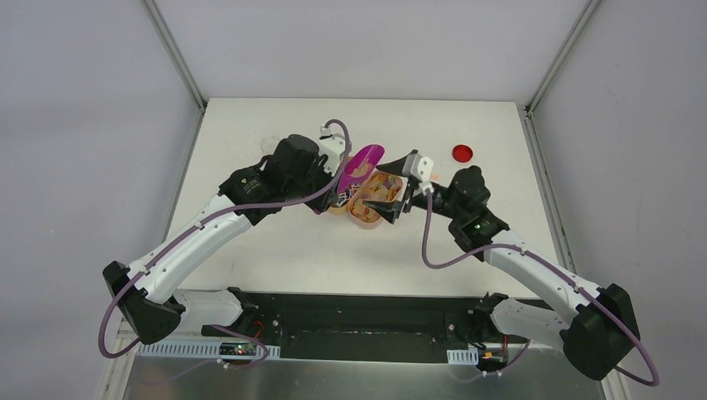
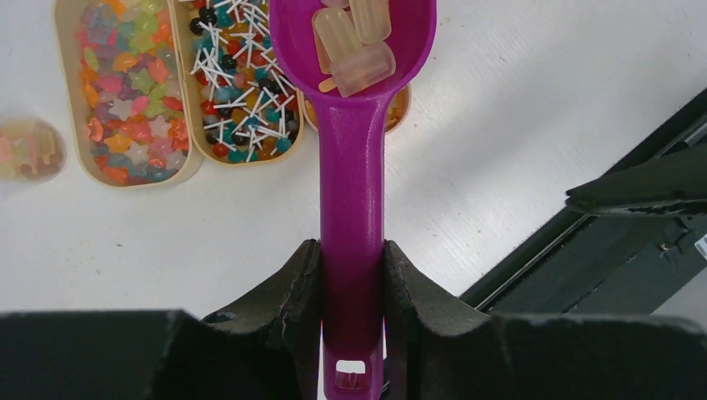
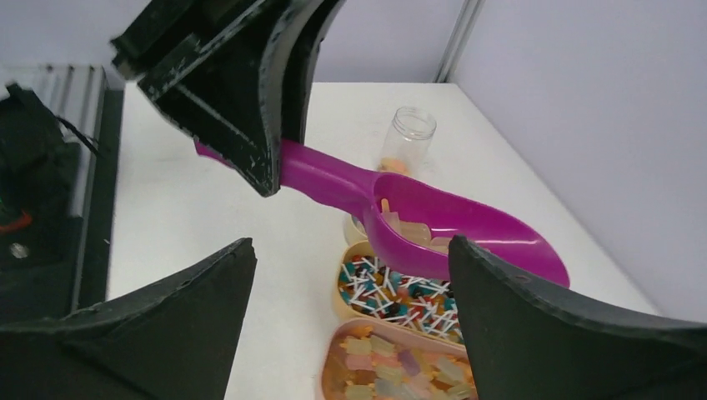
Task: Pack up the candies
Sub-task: Scoop the fake candies from the storage box.
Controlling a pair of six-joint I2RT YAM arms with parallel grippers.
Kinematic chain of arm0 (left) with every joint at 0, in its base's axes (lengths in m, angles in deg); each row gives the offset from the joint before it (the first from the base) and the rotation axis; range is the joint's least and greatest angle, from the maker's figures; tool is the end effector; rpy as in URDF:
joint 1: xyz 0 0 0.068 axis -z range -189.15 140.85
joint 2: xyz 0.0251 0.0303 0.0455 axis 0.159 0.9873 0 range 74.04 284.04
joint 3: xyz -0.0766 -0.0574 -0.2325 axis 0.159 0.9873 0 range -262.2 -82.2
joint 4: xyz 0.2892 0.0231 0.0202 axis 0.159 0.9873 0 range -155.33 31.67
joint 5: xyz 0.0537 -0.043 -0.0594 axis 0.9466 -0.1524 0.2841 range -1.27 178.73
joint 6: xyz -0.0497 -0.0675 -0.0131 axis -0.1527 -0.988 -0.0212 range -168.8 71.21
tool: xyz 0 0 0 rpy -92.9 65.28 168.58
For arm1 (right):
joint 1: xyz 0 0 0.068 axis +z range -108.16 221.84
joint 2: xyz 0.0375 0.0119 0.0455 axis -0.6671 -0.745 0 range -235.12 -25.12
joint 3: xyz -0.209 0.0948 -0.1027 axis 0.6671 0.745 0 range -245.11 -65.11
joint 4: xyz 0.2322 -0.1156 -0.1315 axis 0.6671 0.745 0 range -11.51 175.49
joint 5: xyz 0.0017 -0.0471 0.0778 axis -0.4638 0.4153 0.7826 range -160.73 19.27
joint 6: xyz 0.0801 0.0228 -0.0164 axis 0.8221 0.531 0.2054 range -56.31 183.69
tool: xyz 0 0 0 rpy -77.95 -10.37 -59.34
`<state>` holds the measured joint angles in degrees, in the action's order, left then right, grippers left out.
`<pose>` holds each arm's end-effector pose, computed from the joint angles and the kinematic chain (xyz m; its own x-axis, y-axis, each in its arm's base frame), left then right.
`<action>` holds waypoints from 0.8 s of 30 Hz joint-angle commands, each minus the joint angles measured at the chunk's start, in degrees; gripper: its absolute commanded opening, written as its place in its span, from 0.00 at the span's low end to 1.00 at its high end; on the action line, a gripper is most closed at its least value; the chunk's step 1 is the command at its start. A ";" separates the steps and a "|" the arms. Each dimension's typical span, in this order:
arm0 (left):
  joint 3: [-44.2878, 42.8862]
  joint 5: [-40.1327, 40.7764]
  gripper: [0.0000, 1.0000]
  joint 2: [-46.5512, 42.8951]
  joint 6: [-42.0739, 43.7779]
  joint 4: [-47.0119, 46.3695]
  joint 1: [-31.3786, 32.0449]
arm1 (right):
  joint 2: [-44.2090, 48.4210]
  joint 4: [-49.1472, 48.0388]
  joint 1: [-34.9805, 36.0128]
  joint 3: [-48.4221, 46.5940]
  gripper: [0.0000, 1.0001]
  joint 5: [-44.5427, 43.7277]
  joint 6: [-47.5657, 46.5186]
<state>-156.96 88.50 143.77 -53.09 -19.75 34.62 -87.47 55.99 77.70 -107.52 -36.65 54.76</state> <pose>0.2300 -0.2208 0.3278 -0.5201 0.3946 -0.7575 0.6569 0.7516 -0.0595 0.2377 0.2233 0.2960 0.1816 -0.0274 -0.9830 -0.9219 0.3432 -0.1799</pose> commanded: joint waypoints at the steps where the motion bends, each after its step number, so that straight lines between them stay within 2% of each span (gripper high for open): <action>1: -3.62 -3.98 0.00 -1.91 -0.78 1.95 -0.58 | 2.23 -6.30 3.32 2.33 0.87 1.58 -24.28; 6: -3.73 -5.83 0.00 -3.20 -0.15 2.49 -0.57 | 0.29 -0.04 6.68 -1.86 0.84 -0.74 -35.74; 9: -3.86 -6.38 0.00 -3.74 0.20 2.59 -0.54 | -1.35 1.64 8.12 -3.62 0.81 -2.01 -39.55; 14: -3.55 -6.71 0.00 -4.29 1.00 2.52 -0.61 | -4.67 5.99 11.15 -7.01 0.76 -3.65 -43.25; 24: -2.89 -7.16 0.00 -5.85 1.46 0.80 -0.56 | -8.78 4.34 15.98 -8.05 0.65 -10.88 -47.36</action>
<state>-158.25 82.39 140.47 -52.41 -16.43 34.62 -95.82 62.28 92.41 -113.23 -44.43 10.81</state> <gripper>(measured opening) 0.273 0.674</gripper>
